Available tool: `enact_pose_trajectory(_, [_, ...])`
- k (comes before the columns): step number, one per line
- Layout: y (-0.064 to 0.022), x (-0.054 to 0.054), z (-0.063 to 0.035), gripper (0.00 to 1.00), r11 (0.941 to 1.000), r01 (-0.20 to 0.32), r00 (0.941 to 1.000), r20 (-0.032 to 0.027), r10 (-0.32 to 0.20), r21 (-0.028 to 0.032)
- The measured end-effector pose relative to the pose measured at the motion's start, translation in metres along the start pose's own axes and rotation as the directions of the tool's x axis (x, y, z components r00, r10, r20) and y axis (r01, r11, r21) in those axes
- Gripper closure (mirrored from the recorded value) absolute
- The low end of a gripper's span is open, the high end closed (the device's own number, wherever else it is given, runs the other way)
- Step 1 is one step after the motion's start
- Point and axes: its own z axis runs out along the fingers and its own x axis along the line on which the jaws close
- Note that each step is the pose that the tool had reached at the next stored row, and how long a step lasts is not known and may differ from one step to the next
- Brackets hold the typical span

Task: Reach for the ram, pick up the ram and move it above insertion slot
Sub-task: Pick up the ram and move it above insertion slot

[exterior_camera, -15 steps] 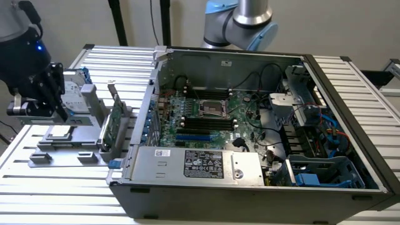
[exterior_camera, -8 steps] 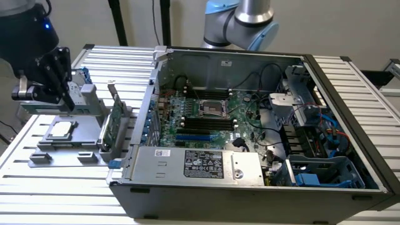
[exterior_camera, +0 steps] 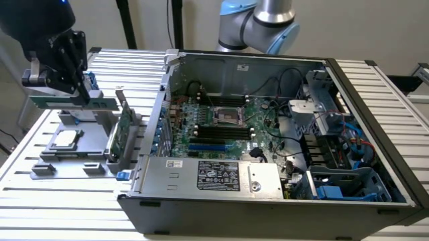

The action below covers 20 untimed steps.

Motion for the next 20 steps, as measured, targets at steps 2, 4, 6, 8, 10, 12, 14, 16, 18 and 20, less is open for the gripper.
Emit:
enact_pose_trajectory(2, [-0.0061,-0.001,-0.0037,0.87,1.0,0.0,1.0,-0.0001,0.0,-0.0002])
enact_pose_trajectory(4, [-0.0129,-0.001,-0.006,0.87,1.0,0.0,1.0,0.0,0.0,-0.0002])
enact_pose_trajectory(6, [-0.0206,-0.002,-0.0068,0.87,1.0,0.0,1.0,0.0001,0.0,-0.0002])
enact_pose_trajectory(8, [-0.0293,-0.002,-0.0069,0.87,1.0,0.0,1.0,0.0005,0.0,-0.0001])
enact_pose_trajectory(10, [-0.0383,-0.003,-0.007,0.87,1.0,0.0,1.0,0.0011,0.0,-0.0001])
enact_pose_trajectory(12, [-0.0477,-0.003,-0.007,0.87,1.0,0.0,1.0,0.0018,0.0,0.0])
enact_pose_trajectory(14, [-0.0567,-0.003,-0.007,0.87,1.0,0.0,1.0,0.0025,0.0,0.0])
enact_pose_trajectory(16, [-0.0657,-0.003,-0.007,0.87,1.0,0.0,1.0,0.0031,0.0,0.0])
enact_pose_trajectory(18, [-0.0749,-0.003,-0.007,0.87,1.0,0.0,1.0,0.0039,0.0,0.0001])
enact_pose_trajectory(20, [-0.0841,-0.004,-0.0071,0.87,1.0,0.0,1.0,0.0044,0.0,0.0])
